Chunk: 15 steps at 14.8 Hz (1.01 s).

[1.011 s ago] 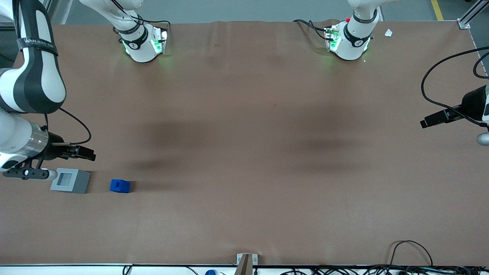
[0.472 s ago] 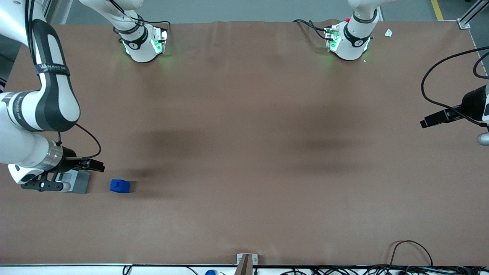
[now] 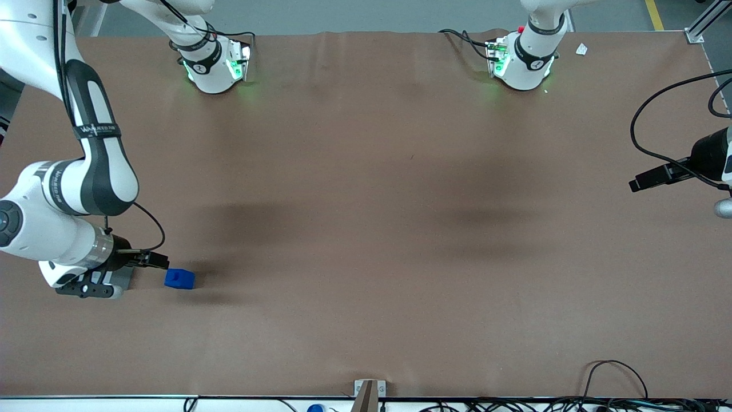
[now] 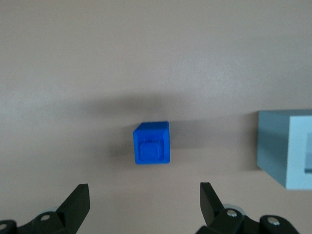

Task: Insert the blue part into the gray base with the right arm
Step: 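Lower the right gripper around the blue block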

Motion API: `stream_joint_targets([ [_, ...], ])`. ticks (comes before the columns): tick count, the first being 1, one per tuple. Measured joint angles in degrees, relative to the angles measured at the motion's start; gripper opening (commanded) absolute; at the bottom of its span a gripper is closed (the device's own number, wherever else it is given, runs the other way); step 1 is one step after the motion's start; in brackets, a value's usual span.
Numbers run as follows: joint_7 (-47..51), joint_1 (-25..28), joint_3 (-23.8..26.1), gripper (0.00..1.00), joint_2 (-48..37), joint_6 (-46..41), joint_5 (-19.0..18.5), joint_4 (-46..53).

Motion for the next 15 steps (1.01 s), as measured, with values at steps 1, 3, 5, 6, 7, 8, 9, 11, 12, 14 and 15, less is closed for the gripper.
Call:
stream_joint_targets([
  [1, 0.0, 0.0, 0.0, 1.0, 0.7, 1.3, 0.0, 0.0],
  [3, 0.0, 0.2, 0.0, 1.0, 2.0, 3.1, 0.0, -0.1],
  [5, 0.0, 0.7, 0.1, 1.0, 2.9, 4.4, 0.0, -0.1],
  [6, 0.0, 0.8, 0.1, 1.0, 3.3, 5.0, 0.0, -0.1],
  [7, 0.0, 0.9, 0.1, 1.0, 3.7, 5.6, 0.0, -0.1],
  [8, 0.0, 0.9, 0.0, 1.0, 4.2, 6.1, 0.0, -0.1],
  [9, 0.0, 0.9, -0.1, 1.0, 4.7, 6.7, 0.0, -0.1],
  [11, 0.0, 0.9, -0.2, 1.0, 5.7, 7.5, 0.0, -0.1],
  [12, 0.0, 0.9, -0.2, 1.0, 6.2, 7.8, 0.0, -0.1],
  [14, 0.0, 0.9, -0.2, 1.0, 7.0, 8.7, 0.0, -0.2],
  [15, 0.0, 0.9, -0.1, 1.0, 7.3, 9.4, 0.0, -0.4],
])
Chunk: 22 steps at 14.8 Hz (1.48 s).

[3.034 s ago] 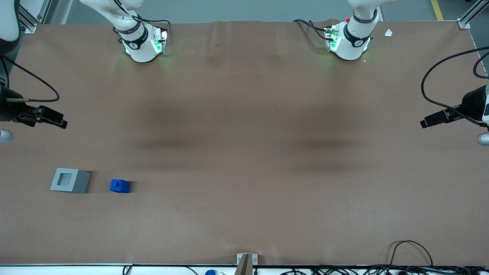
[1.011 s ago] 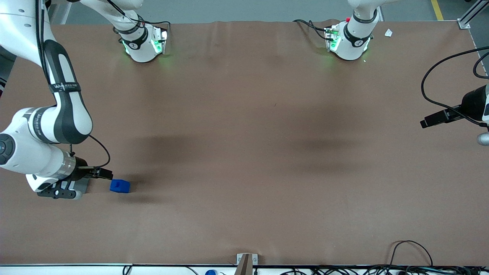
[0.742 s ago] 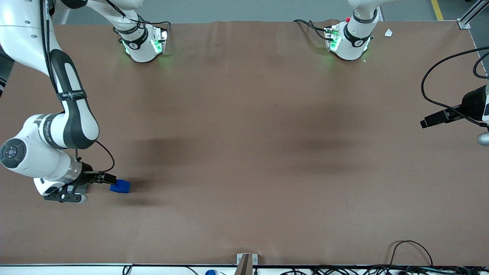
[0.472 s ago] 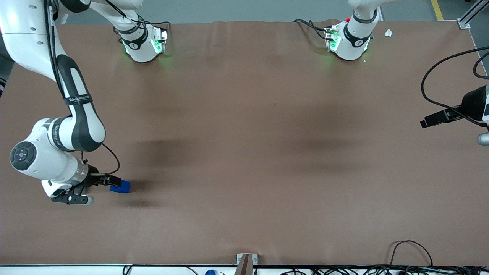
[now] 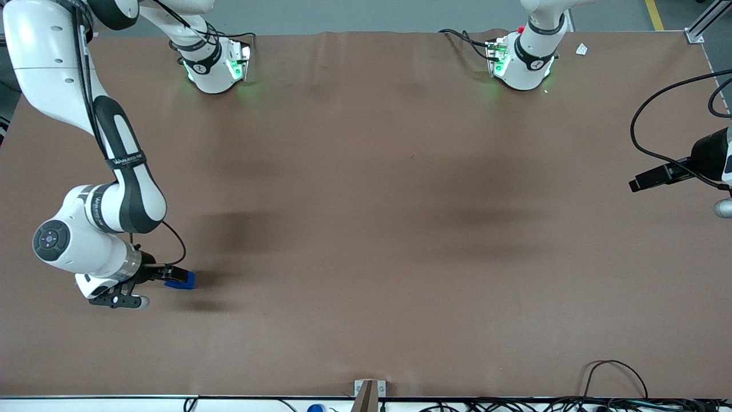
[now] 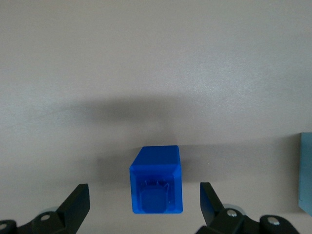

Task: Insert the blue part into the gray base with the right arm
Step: 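Lower the right gripper around the blue block, then close the right gripper on the blue block and lift it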

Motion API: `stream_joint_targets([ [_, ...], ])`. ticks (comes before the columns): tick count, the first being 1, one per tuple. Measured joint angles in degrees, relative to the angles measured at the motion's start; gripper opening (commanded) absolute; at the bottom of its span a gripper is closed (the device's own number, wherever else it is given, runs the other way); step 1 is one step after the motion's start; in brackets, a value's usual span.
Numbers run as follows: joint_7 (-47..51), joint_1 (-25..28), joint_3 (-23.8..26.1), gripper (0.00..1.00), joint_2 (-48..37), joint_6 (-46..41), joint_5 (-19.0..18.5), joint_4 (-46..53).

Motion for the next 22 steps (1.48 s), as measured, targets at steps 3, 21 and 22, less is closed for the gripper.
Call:
stream_joint_targets([
  [3, 0.0, 0.1, 0.1, 1.0, 0.7, 4.2, 0.0, -2.2],
  [21, 0.1, -0.2, -0.6, 0.52, 0.9, 6.6, 0.0, -4.4],
  [22, 0.1, -0.2, -0.6, 0.47, 0.9, 6.6, 0.0, -4.4],
])
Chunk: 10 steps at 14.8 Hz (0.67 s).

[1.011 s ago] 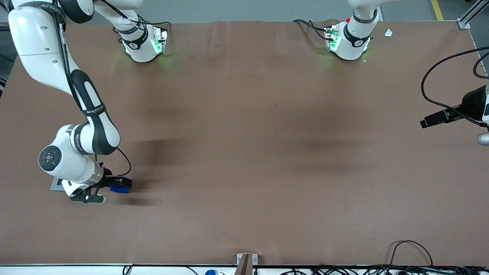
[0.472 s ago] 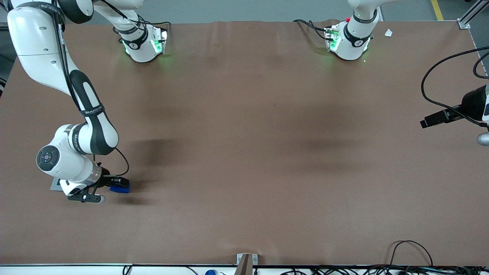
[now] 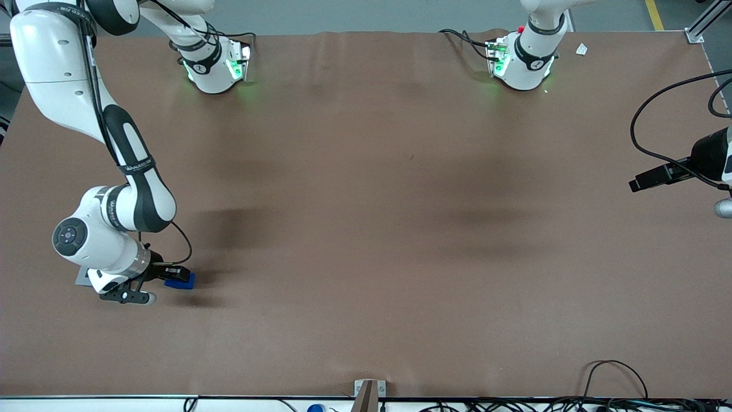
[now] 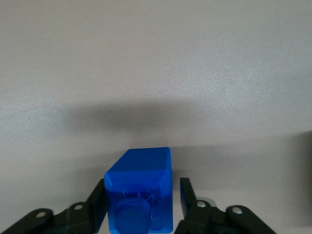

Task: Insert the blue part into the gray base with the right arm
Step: 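Close the right gripper on the blue block and lift it, then carry the blue block with the right gripper over the gray base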

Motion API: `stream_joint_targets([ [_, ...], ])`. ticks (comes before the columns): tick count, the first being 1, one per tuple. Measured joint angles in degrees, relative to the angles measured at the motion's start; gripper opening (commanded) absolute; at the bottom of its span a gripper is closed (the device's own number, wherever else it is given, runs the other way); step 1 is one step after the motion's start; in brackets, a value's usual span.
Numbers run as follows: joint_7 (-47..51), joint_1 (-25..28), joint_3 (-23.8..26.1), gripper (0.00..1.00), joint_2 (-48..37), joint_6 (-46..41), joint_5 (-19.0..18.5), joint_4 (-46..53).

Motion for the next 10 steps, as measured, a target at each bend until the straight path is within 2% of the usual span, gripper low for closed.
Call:
stream_joint_targets([
  [4, 0.0, 0.0, 0.0, 0.19, 0.0, 0.0, 0.0, 0.0],
  [5, 0.0, 0.0, 0.0, 0.14, -0.1, 0.0, 0.0, 0.0],
  [8, 0.0, 0.0, 0.0, 0.12, -0.3, -0.6, 0.0, 0.8],
  [10, 0.0, -0.1, -0.2, 0.13, -0.9, -5.4, 0.0, 3.2],
])
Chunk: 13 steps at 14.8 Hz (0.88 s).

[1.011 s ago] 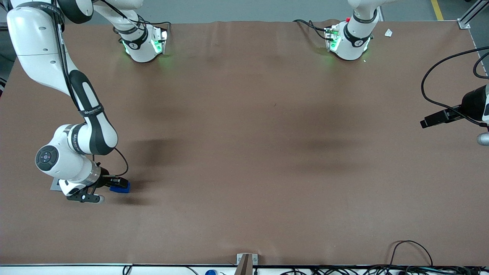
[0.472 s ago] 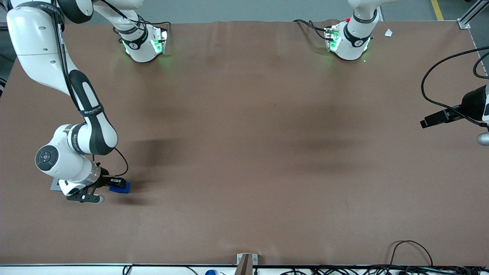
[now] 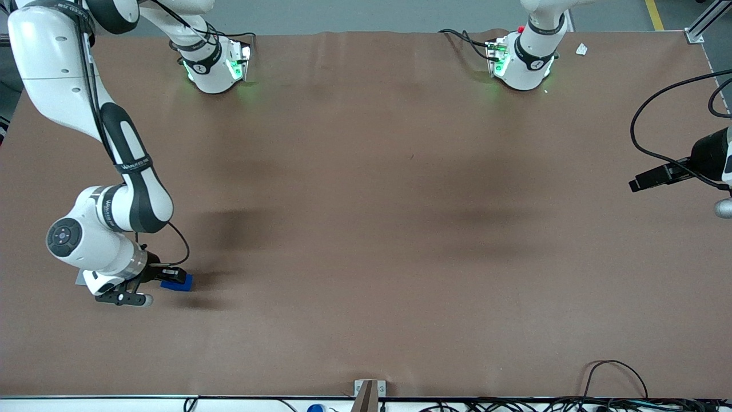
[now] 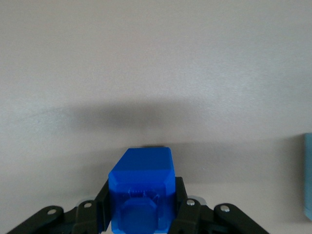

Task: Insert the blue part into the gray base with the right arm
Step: 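Carry the blue block with the right gripper over the gray base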

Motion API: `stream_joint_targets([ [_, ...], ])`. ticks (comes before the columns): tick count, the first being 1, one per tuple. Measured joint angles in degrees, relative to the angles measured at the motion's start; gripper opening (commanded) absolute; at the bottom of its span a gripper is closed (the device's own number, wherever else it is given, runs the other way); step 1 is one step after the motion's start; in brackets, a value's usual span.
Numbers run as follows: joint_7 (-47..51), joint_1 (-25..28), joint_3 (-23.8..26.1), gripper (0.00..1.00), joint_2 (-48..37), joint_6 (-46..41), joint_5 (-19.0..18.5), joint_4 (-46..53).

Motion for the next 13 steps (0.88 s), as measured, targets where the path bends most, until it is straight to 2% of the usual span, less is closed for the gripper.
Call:
stream_joint_targets([
  [3, -1.0, -1.6, -0.5, 0.14, -2.2, -8.3, 0.0, 4.1],
  [4, -1.5, -2.5, -0.6, 0.19, -3.1, -10.0, -0.2, 4.7],
  [5, -2.1, -3.5, -0.7, 0.19, -4.0, -11.0, -0.7, 4.9],
  [8, -3.9, -7.2, -0.8, 0.17, -5.3, -13.1, -4.0, 5.2],
  [13, -10.2, -12.8, -1.0, 0.16, -5.0, -13.2, -4.5, 5.2],
])
